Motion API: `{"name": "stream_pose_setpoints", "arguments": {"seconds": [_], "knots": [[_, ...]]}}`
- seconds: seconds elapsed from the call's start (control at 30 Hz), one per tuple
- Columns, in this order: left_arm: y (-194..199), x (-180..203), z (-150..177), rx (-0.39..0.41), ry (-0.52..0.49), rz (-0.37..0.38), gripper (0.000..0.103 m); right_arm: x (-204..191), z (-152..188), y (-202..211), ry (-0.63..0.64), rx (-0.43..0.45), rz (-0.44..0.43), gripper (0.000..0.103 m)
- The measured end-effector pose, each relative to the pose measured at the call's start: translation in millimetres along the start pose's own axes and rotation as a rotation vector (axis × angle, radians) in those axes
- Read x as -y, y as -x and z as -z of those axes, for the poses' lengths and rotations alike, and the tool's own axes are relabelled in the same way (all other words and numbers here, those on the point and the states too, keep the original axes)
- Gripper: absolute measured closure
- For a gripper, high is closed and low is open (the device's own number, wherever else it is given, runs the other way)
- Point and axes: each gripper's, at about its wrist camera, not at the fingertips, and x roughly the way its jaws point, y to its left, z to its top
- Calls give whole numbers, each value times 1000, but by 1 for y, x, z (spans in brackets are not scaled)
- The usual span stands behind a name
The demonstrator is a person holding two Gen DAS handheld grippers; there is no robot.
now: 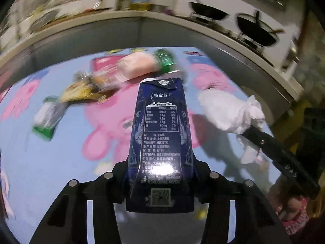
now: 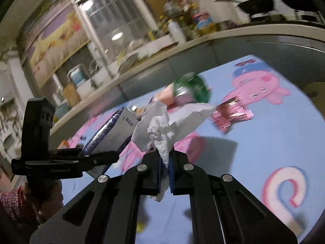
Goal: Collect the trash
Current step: 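Carry the carton and tissue to the bin and release them, then move both grippers back over the table toward the snack bags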
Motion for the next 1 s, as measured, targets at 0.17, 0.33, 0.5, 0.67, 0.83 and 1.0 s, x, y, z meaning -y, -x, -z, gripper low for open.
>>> {"name": "stream_pose_setpoints", "arguments": {"seconds": [0.17,0.33,0.5,0.67,0.83,1.0], "knots": [[-26,72,-38,-11,-158,106,54,48,-11,42,-70,114,121,98],[-77,164,-78,-58,-337,208,54,126,-21,86,-205,198,298,98],[-135,249,-109,-143,-453,286,54,203,-33,105,-351,171,398,97],[-192,291,-127,-234,-487,273,54,268,-39,98,-471,107,419,94],[-227,304,-140,-254,-467,191,21,294,-42,85,-513,77,444,51],[-202,288,-157,-178,-380,210,21,293,-42,91,-518,143,478,48]]}}
